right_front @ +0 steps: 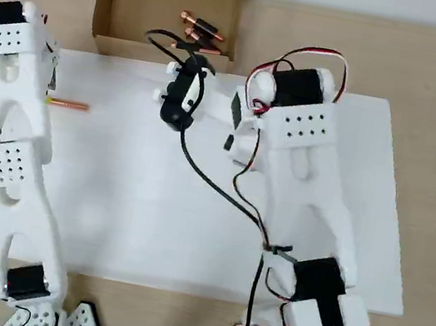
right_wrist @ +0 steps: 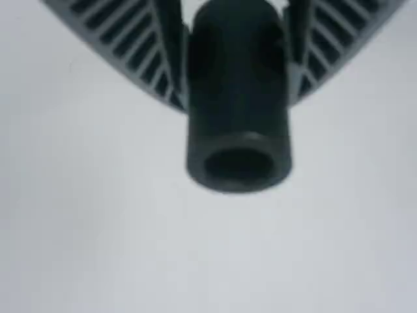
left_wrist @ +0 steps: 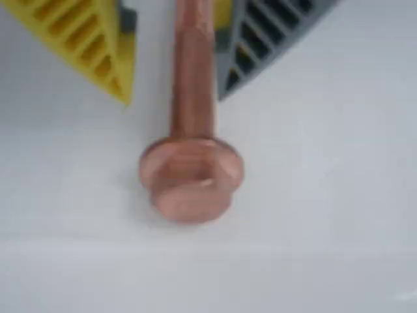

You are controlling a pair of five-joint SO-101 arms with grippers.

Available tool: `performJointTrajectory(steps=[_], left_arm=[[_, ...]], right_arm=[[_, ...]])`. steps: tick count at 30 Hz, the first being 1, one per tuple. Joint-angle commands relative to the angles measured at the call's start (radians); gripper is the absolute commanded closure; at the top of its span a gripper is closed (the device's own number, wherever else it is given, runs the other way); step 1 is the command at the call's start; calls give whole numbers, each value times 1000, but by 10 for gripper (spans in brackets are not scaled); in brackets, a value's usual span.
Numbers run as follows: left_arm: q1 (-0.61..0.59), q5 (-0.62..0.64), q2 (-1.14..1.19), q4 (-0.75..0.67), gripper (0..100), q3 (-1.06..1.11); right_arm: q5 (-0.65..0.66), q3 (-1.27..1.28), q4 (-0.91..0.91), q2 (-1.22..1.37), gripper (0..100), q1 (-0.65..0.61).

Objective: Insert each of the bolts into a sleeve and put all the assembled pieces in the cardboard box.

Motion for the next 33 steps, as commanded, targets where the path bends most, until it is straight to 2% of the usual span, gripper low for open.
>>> performJointTrajectory(steps=[1, 18, 33], left_arm=[[-8, -5, -36, 14, 902, 2], [-43, -6, -31, 12, 901, 37], [-40, -2, 88, -25, 906, 5]], right_arm=[[-2, -1, 15, -18, 987, -7], [12, -2, 15, -18, 987, -7], [14, -5, 15, -18, 987, -5]])
